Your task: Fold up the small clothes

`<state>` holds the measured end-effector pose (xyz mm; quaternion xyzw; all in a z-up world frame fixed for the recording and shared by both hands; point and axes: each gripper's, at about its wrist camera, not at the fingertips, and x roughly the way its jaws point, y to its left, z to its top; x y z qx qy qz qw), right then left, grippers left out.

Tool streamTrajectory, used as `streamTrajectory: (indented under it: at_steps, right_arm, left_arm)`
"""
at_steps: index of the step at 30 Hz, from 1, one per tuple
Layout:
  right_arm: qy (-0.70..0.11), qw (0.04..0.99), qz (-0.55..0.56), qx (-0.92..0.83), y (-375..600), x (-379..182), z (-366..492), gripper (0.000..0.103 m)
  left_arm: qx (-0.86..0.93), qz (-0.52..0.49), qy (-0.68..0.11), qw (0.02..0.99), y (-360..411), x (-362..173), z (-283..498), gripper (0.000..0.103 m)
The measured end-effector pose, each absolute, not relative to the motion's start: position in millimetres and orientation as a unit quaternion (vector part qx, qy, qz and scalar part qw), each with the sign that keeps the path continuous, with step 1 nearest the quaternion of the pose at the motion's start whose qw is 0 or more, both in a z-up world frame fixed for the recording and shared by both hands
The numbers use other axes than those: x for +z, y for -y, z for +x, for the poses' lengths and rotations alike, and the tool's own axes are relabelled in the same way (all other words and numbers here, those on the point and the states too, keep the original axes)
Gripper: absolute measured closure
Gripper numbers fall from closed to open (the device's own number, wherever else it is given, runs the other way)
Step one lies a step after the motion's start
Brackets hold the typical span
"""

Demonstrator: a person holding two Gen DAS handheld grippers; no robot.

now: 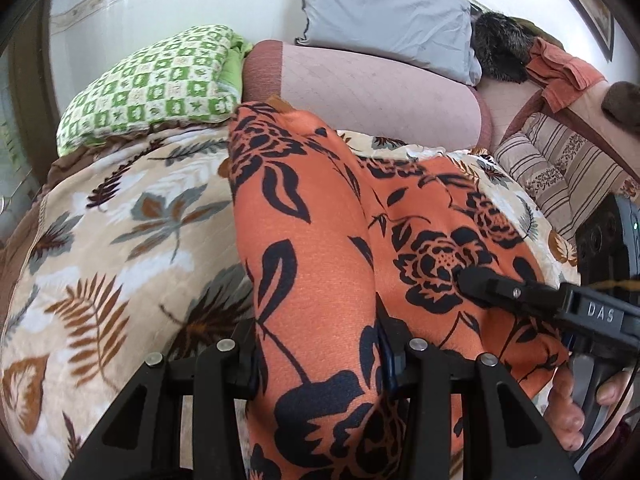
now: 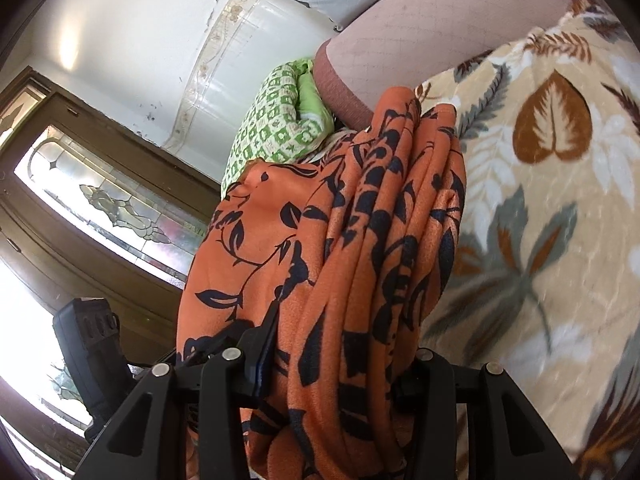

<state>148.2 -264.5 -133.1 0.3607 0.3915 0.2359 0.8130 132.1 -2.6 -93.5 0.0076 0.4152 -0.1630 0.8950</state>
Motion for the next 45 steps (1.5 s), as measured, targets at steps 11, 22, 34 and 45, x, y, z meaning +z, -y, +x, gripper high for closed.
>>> streamTrajectory:
  at_steps: [11,22,34,45]
  right_arm:
    - [-0.403,0.802,0.370,0.241,252.9,-142.9,112.9,0.057]
    - [-0.427,0.794,0.361,0.238,239.3,-158.5,122.8,0.057]
    - [-0.462,0.780,0.356,0.225,222.5,-185.2,143.7,0.057]
    - [-0.475,0.777,0.350,0.219,221.1,-194.2,143.2,0.057]
  left_arm:
    - [-0.147,-0.005,-0.425,0.893,-14.7,-101.2,90.0,0.058]
    - [-0.126,-0.006,-0.449,0.885,-23.0,-121.6,84.6,0.058]
    - [-0.111,-0.005,-0.483,0.868,-31.3,-152.1,98.6,0.058]
    - [-0.111,-0.005,-0.492,0.864,-34.6,-161.4,100.0,0.056]
